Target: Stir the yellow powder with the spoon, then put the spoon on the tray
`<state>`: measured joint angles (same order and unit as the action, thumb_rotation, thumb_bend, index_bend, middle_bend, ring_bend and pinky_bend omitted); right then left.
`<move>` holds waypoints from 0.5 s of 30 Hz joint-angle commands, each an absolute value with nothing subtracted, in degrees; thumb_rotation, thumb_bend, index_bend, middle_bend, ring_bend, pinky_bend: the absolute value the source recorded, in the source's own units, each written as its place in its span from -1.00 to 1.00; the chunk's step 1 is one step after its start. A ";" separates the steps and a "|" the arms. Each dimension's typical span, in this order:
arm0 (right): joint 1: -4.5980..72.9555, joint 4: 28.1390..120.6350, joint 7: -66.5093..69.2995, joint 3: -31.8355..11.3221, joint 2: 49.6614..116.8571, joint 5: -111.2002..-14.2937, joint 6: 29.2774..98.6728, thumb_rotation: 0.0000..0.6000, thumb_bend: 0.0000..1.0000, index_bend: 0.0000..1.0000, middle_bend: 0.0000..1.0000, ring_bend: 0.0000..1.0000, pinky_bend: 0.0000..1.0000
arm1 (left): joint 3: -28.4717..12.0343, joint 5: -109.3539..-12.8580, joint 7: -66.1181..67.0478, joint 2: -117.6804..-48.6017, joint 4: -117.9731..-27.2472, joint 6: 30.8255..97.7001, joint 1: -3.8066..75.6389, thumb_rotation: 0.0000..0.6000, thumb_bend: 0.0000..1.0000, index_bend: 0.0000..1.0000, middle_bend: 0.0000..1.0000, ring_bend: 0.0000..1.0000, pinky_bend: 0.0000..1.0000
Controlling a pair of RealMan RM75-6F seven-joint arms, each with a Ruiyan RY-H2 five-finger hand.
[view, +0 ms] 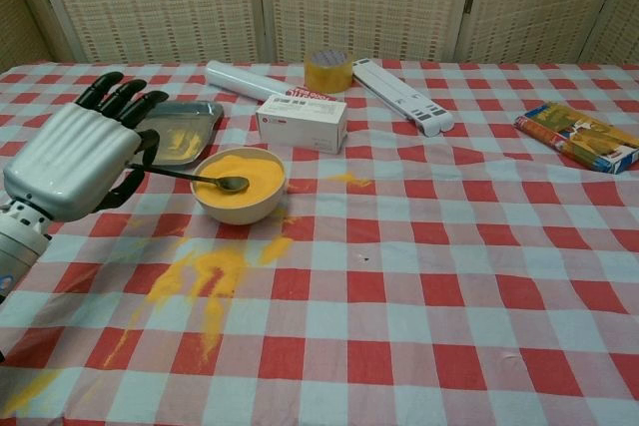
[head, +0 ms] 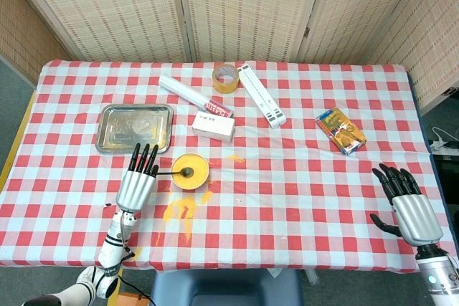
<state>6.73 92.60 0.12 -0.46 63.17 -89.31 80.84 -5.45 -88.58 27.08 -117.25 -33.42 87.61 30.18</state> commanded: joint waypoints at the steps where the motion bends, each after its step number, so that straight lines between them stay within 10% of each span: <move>1: 6.74 92.57 0.10 -0.47 63.18 -89.28 80.82 1.00 -0.65 -1.00 -1.00 -1.00 -1.00 | -5.49 -88.59 27.00 -117.23 -33.46 87.62 30.20 1.00 -0.08 0.06 -0.84 -1.00 -1.00; 15: 6.70 92.56 0.11 -0.52 63.18 -89.26 80.91 1.00 -0.65 -1.00 -1.00 -1.00 -1.00 | -5.29 -88.83 27.12 -116.76 -34.20 87.66 29.86 1.00 -0.08 -0.09 -0.84 -1.00 -1.00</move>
<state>6.70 92.56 0.11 -0.52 63.18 -89.27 80.91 -5.29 -88.83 27.11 -116.76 -34.20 87.65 29.86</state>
